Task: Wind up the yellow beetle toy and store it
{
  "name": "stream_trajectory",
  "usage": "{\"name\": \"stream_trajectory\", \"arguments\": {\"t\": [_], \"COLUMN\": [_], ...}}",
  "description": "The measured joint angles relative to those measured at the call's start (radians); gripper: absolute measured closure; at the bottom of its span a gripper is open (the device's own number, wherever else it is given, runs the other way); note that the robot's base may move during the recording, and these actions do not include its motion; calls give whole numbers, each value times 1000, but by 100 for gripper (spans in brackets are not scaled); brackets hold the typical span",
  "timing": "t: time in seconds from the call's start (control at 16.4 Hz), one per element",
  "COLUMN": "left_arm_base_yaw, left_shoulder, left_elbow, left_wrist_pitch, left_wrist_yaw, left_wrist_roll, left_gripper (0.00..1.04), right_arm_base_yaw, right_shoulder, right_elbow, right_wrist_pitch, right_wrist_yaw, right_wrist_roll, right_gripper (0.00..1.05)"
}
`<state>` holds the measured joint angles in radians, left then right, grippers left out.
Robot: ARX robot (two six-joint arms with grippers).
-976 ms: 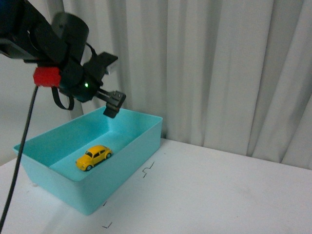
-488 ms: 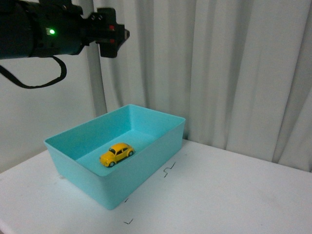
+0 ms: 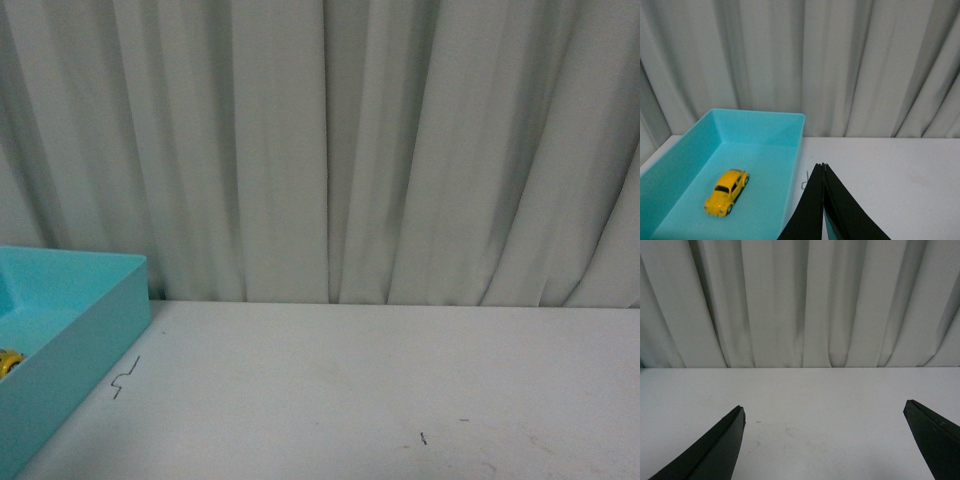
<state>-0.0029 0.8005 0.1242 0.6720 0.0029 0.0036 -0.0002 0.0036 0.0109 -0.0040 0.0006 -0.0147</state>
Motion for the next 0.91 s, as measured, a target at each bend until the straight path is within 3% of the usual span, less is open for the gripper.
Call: {"name": "stream_trajectory", "arguments": {"t": [0.24,0.43,0.91], "left_arm_base_yaw": [3,3,3], "left_shoulder": [-221,-222,-358], "left_elbow": [-79,-107,-114], "left_wrist_pitch": [-139,-90,-225], "left_wrist_yaw": [-3,-3,-3], "left_wrist_roll": [0,0,0], "left_gripper": [103,103,103], "right_arm_base_yaw": [0,0,0], "right_shoulder": [0,0,0], "right_elbow": [0,0,0], "right_wrist_pitch": [0,0,0], "right_wrist_yaw": [0,0,0], "right_wrist_roll": [0,0,0], "right_gripper": [7,7,7]}}
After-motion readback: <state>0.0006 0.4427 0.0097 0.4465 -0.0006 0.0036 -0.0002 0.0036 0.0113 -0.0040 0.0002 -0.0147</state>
